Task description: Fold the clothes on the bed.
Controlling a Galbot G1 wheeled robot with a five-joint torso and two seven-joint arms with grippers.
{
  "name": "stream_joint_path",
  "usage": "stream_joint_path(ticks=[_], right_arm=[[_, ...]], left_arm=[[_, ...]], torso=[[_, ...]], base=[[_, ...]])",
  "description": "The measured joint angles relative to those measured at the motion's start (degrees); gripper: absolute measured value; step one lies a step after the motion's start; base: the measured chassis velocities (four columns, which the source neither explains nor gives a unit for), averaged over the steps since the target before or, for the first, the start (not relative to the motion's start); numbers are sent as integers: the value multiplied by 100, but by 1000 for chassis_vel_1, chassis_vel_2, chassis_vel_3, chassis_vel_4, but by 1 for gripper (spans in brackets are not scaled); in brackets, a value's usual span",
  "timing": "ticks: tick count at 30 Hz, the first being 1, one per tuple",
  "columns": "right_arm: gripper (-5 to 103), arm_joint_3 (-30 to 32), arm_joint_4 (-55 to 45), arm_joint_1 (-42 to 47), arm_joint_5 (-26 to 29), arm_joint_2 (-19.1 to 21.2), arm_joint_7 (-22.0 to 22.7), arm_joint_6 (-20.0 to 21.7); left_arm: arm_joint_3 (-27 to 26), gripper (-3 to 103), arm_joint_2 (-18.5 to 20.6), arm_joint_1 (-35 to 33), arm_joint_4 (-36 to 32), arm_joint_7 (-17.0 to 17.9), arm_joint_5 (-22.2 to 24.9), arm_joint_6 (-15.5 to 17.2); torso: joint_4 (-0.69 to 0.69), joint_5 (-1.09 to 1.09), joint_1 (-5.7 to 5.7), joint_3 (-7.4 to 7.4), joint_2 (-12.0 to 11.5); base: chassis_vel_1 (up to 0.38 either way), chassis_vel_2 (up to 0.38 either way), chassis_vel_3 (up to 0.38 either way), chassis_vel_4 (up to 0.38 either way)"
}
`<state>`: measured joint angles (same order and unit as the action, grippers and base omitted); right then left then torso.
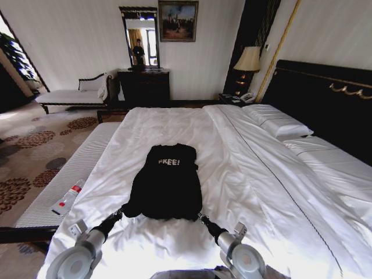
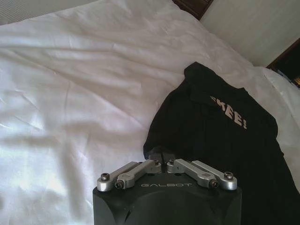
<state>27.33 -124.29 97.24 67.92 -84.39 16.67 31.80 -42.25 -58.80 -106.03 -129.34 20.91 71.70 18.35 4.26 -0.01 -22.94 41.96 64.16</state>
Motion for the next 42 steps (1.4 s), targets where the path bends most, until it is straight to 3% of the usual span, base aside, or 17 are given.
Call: stream_joint_path(ticks=[13,29,34,37,39,42], right_arm=[[0,374,-1045,506,601,606,1270,986],[0,870,-1930,910,1403,1100,2367,1059],[0,771,-1931,1148,1185,1159,2473,1058],[0,645,-1929,1466,624,1204,2265,1054],[0,631,-1929,1504,529,1206,2220,1053],[0,606,-1921,1565,250,1208,2106,1047]], left_arm=[[-766,0,-308,-1328,-804,-299,-199,-310],[-1246,0,-524,-2335,-1201,-250,-500,-528],[-1159,0,-573,-2746,-1295,-241,-908,-619],[-1004,0,-589,-3045,-1305,-244,-1452,-738],[-956,0,-600,-3093,-1305,-244,-1549,-757],[-630,0,-685,-3382,-1251,-277,-2077,-952]], torso=[[0,1,0,0,0],[0,0,0,0,0],[-1,1,0,0,1],[1,1,0,0,1],[1,0,0,-1,1],[1,0,0,0,1]], base=[[0,0,0,0],[0,0,0,0],[0,0,0,0],[0,0,0,0],[0,0,0,0],[0,0,0,0]])
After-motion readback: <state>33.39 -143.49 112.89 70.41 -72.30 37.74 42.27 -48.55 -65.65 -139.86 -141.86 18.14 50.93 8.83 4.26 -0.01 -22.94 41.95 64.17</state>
